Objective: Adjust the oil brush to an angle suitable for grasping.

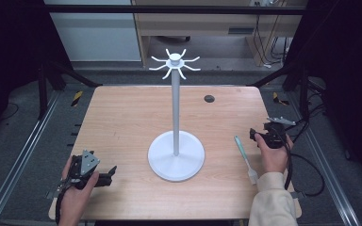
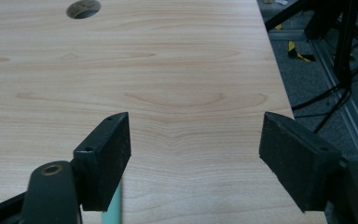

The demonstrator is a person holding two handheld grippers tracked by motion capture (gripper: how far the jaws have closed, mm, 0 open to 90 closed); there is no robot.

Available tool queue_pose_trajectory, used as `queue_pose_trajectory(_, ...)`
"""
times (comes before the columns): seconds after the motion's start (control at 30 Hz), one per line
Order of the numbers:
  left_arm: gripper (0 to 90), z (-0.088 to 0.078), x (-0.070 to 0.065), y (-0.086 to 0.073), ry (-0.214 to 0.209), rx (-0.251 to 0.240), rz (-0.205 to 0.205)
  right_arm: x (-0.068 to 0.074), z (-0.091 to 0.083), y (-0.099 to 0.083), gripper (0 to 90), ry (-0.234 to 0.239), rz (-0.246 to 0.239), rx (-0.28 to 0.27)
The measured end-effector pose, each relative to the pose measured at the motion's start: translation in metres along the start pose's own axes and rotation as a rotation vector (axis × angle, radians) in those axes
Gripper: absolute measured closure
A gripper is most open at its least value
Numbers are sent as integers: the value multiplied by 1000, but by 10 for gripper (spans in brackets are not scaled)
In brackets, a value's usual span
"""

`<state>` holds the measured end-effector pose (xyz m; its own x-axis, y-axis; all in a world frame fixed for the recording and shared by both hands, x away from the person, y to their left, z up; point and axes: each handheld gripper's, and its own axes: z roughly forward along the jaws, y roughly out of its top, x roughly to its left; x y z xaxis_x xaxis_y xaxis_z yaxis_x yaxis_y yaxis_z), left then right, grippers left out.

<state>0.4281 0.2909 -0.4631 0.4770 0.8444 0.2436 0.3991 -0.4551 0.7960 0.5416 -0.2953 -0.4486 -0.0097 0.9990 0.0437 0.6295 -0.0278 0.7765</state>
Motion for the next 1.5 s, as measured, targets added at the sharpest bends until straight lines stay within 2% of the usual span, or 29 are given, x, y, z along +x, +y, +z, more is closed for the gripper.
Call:
queue_pose_trajectory(0.03, 27, 0, 0, 0, 0, 0, 0, 0, 0, 0, 257, 0, 0, 0)
queue_pose_trajectory(0.07, 27, -1, 0, 0, 2, -4, -3, 9, 1, 1, 282, 4, -42, 8)
queue_pose_trajectory(0.1, 27, -1, 0, 0, 2, -4, -3, 9, 1, 1, 282, 4, -42, 8)
queue_pose_trajectory(0.13, 27, -1, 1, 0, 3, -9, -6, 16, 0, 2, 339, 19, -69, 7)
queue_pose_trajectory(0.2, 27, -1, 1, 0, 2, -9, -7, 22, -1, 3, 393, 49, -94, 3)
queue_pose_trajectory(0.23, 27, -1, 1, 0, 1, -9, -7, 22, -1, 3, 393, 49, -94, 3)
queue_pose_trajectory(0.27, 27, -1, 0, 0, -1, -9, -7, 28, -2, 3, 493, 82, -122, -1)
queue_pose_trajectory(0.33, 27, -1, 0, 0, -2, -8, -6, 33, -2, 2, 578, 124, -146, 6)
queue_pose_trajectory(0.37, 27, -1, 0, 0, -2, -8, -6, 33, -2, 2, 578, 124, -146, 6)
queue_pose_trajectory(0.4, 27, 0, 0, 0, -3, -7, -7, 37, -1, 1, 663, 161, -162, 20)
queue_pose_trajectory(0.43, 28, 0, 0, 0, -3, -7, -7, 39, 0, 1, 697, 182, -172, 30)
queue_pose_trajectory(0.63, 28, 0, 1, 0, -2, -3, -12, 50, 6, -3, 887, 238, -243, 75)
queue_pose_trajectory(0.77, 29, 0, 1, 0, -4, -4, -13, 57, 13, -6, 900, 246, -291, 102)
queue_pose_trajectory(1.03, 29, 0, 0, 0, -6, -3, -6, 57, 21, -10, 900, 236, -310, 154)
queue_pose_trajectory(1.1, 28, 0, 0, 0, -4, -4, -5, 58, 26, -13, 900, 231, -328, 185)
queue_pose_trajectory(1.5, 29, 0, -1, 1, -10, -3, 0, 54, 34, -17, 900, 228, -315, 223)
